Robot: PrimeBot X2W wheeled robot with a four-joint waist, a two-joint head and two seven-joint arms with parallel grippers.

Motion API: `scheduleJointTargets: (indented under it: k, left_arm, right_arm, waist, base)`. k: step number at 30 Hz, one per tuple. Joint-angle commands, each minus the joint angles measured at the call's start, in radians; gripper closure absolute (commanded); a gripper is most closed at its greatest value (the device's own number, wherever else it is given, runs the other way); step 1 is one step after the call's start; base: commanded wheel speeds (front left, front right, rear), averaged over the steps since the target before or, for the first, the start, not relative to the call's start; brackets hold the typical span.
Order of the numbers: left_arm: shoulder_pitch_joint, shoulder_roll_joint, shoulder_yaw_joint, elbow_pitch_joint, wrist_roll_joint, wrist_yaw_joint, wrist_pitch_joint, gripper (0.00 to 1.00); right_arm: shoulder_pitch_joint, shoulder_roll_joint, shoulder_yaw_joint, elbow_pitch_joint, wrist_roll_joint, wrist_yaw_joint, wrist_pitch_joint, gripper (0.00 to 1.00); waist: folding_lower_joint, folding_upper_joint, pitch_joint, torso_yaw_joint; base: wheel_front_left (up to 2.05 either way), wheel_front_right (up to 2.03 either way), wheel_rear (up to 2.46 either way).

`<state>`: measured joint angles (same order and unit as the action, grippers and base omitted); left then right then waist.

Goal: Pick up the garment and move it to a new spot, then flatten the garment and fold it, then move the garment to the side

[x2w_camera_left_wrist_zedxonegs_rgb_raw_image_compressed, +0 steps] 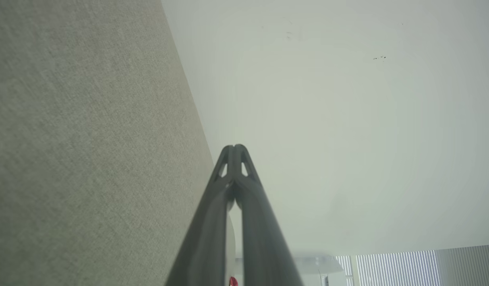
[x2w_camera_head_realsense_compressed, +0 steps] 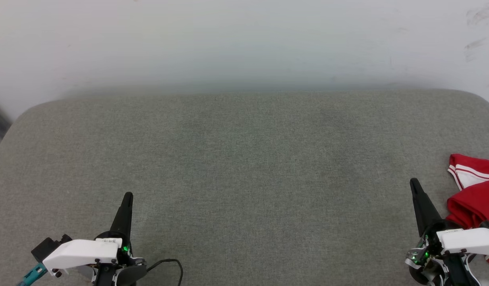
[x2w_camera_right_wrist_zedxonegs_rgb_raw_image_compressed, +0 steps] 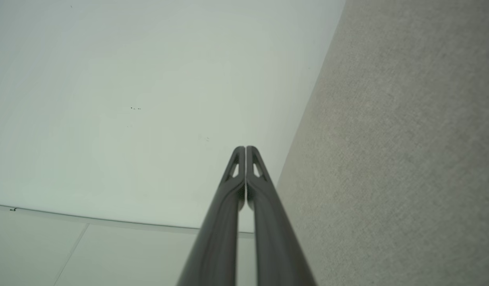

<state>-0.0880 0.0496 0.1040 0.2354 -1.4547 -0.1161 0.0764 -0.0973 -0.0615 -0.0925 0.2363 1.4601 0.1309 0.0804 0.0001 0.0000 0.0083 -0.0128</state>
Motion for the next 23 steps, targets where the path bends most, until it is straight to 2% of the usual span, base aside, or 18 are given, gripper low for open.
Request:
scheduleJointTargets:
  k: [1, 23]
  left_arm:
    - [-0.017, 0.001, 0.004, 0.001, -0.023, -0.008, 0.007, 1.00]
    - [-0.026, 0.001, 0.013, 0.012, -0.159, -0.017, 0.041, 1.00]
  right_arm:
    - [-0.012, 0.004, -0.005, 0.001, 0.023, 0.000, 0.007, 1.00]
    - [-0.016, 0.012, -0.022, 0.009, 0.156, 0.000, 0.035, 1.00]
  waist:
    - [0.0000, 0.0000, 0.000, 0.001]
    - [-0.0001, 0.0000, -0.005, 0.013]
  base:
    - [0.00, 0.00, 0.00]
    - [0.00, 0.00, 0.00]
